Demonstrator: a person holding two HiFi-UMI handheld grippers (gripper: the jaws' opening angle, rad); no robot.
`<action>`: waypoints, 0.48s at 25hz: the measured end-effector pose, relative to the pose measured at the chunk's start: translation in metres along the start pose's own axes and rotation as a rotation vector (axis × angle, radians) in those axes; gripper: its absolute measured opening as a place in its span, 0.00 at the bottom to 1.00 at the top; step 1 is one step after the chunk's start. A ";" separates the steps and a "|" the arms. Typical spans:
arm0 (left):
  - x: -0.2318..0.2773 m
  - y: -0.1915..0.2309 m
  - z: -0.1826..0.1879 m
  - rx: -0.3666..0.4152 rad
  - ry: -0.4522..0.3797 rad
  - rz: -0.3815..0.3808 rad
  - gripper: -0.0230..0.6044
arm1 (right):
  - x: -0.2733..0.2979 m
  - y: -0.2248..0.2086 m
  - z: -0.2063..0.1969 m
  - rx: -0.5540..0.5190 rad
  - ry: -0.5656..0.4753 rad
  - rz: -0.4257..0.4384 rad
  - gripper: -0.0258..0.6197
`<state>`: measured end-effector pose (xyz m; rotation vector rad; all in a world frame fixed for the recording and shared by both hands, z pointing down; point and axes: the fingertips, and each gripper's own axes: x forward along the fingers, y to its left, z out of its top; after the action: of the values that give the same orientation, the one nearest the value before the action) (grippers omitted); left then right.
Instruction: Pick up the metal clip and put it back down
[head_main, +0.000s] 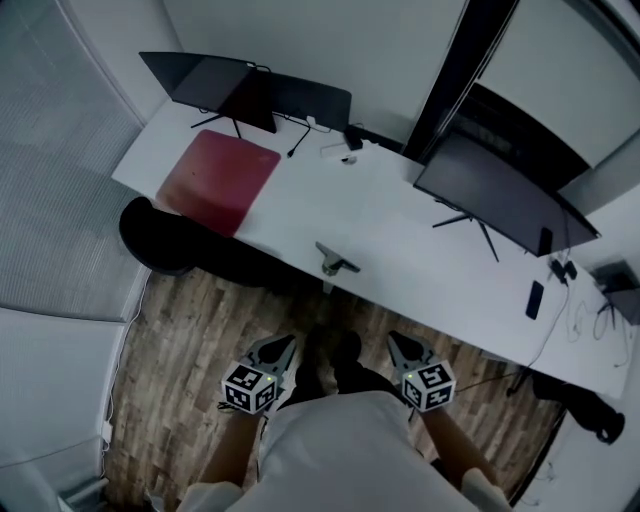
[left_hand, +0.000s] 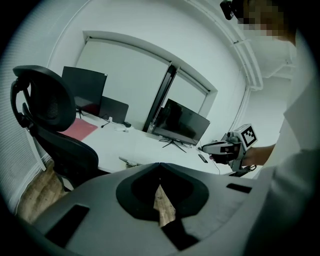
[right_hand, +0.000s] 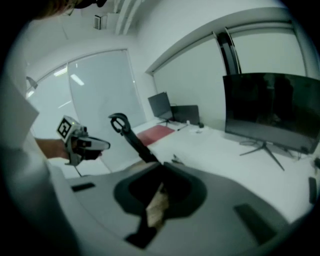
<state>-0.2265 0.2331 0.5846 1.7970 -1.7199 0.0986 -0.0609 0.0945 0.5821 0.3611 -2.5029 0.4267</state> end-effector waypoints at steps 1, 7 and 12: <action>0.006 -0.001 0.003 -0.008 0.000 0.007 0.09 | 0.003 -0.007 0.003 -0.003 0.004 0.010 0.09; 0.043 0.003 0.007 -0.091 0.011 0.054 0.09 | 0.027 -0.045 0.015 -0.009 0.028 0.074 0.09; 0.072 0.009 -0.004 -0.225 0.040 0.084 0.09 | 0.045 -0.067 0.017 -0.024 0.072 0.139 0.09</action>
<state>-0.2229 0.1728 0.6250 1.5500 -1.7052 -0.0230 -0.0820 0.0202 0.6095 0.1601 -2.4691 0.4561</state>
